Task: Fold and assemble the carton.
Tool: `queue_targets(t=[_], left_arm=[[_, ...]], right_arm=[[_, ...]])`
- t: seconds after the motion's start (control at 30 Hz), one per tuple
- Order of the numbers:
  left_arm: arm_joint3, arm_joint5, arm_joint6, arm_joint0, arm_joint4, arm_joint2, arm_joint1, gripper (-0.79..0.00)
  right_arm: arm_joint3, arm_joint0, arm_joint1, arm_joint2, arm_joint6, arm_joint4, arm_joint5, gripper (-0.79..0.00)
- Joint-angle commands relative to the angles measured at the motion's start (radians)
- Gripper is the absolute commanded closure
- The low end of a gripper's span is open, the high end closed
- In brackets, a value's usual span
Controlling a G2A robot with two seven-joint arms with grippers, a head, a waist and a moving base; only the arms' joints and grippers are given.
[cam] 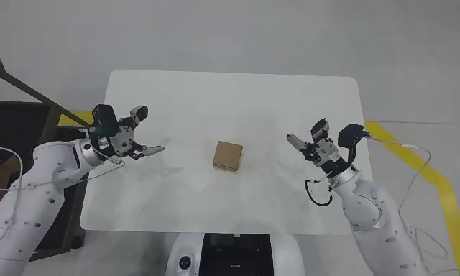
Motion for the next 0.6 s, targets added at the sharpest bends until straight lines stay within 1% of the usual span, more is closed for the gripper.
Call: queue_targets(t=[0.0,0.17,0.37,0.57], left_arm=[[-0.008,0.003,-0.040,0.004,-0.042,-0.016,0.001,-0.785],[-0.033,0.002,-0.108,0.002,-0.077,-0.047,0.002,-0.785],[-0.034,0.001,-0.111,0.002,-0.078,-0.048,0.002,-0.785],[-0.034,0.001,-0.111,0.002,-0.078,-0.048,0.002,-0.784]], right_arm=[[-0.006,-0.009,0.001,0.014,-0.038,-0.052,-0.006,-0.785],[-0.025,-0.034,0.004,0.040,-0.082,-0.141,-0.003,-0.785],[-0.044,-0.041,0.007,0.065,-0.082,-0.186,0.003,-0.785],[-0.045,-0.041,0.007,0.066,-0.085,-0.188,0.002,-0.785]])
